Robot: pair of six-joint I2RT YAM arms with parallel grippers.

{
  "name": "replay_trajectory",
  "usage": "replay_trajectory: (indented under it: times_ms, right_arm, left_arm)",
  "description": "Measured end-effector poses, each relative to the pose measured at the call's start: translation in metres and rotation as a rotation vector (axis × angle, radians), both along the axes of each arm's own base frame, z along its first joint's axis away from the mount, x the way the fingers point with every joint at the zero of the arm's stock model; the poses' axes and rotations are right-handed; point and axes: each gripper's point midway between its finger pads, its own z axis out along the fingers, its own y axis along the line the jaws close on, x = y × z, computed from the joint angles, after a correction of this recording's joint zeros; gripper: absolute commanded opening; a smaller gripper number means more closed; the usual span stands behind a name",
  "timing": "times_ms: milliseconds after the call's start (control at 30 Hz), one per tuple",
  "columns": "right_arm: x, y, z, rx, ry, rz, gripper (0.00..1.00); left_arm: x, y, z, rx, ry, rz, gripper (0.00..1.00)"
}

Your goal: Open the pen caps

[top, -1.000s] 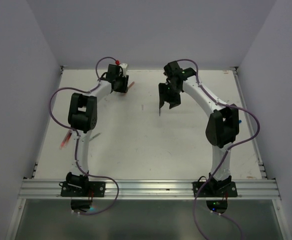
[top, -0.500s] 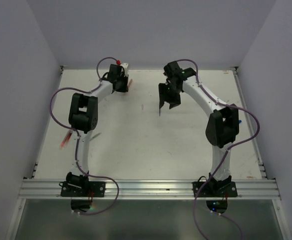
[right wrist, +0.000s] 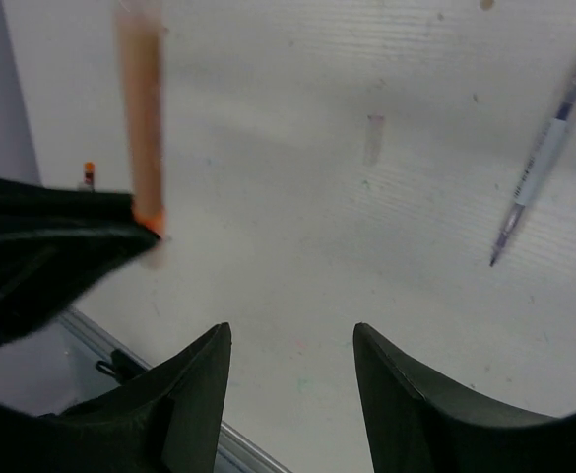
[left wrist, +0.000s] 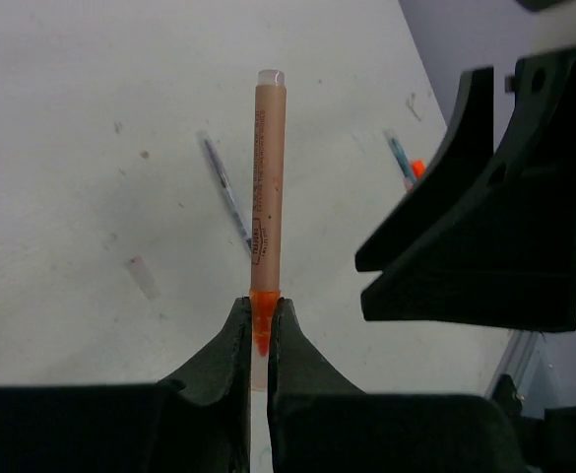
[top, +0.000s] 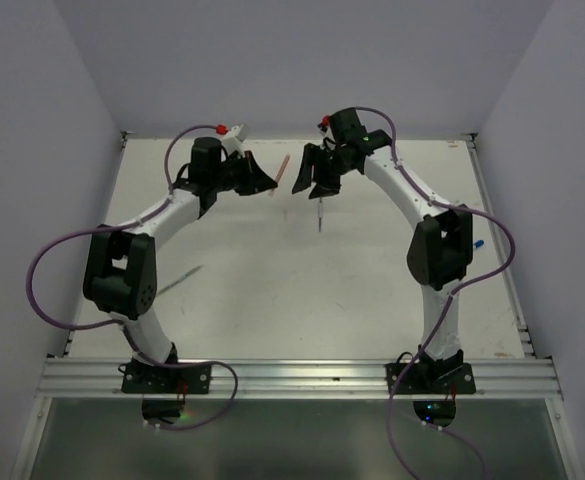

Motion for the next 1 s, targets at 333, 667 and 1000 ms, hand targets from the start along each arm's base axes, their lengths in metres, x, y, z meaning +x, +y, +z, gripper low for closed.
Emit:
replay_trajectory:
  times_ms: [333,667,1000]
  right_arm:
    - [0.017,0.037,-0.003,0.242,0.019,-0.075,0.49]
    - [0.016,0.041,0.001,0.303,0.022,-0.117,0.05]
    - [0.018,0.043,0.005,0.328,0.034,-0.143,0.00]
  left_arm:
    - [-0.059,-0.025,-0.032,-0.099,0.167,-0.123,0.00]
    - [-0.061,-0.034,-0.018,-0.155,0.157,-0.153,0.00]
    - [-0.066,-0.039,-0.016,-0.163,0.151,-0.180,0.43]
